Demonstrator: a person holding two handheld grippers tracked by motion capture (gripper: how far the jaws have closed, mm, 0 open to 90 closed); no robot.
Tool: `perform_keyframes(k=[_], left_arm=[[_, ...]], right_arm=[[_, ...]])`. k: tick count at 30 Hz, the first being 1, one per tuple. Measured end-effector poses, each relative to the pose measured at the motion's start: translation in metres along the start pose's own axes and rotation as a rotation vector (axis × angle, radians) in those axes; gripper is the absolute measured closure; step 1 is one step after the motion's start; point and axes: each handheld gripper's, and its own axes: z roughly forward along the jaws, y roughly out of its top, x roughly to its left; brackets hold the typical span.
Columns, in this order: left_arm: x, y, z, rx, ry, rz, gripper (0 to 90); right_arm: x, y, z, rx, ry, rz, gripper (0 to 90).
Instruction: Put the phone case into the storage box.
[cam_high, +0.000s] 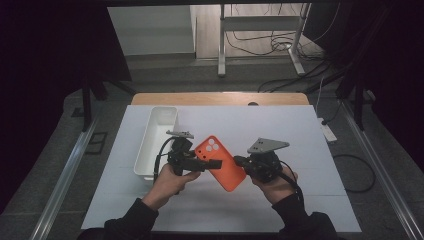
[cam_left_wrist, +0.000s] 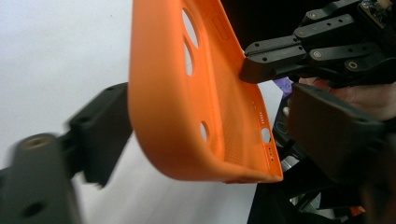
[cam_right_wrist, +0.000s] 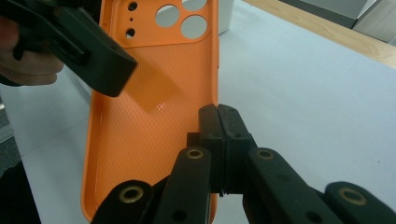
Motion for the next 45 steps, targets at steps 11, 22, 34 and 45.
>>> perform_keyframes(k=[11, 22, 34, 45], left_arm=[[0.002, -0.002, -0.001, 0.009, -0.079, -0.064, 64.9], [0.009, -0.006, -0.003, -0.011, -0.117, -0.138, 83.6], [0.004, -0.003, -0.007, 0.012, -0.079, -0.077, 84.4], [0.004, -0.004, -0.013, 0.04, -0.058, -0.015, 84.3]], right_arm=[[0.002, 0.0, 0.001, -0.006, 0.001, -0.01, 88.8], [0.005, -0.001, 0.004, -0.006, 0.015, -0.02, 88.2], [0.002, 0.001, 0.002, 0.004, 0.045, 0.006, 72.9], [-0.004, 0.004, -0.001, 0.024, 0.093, 0.034, 40.3]])
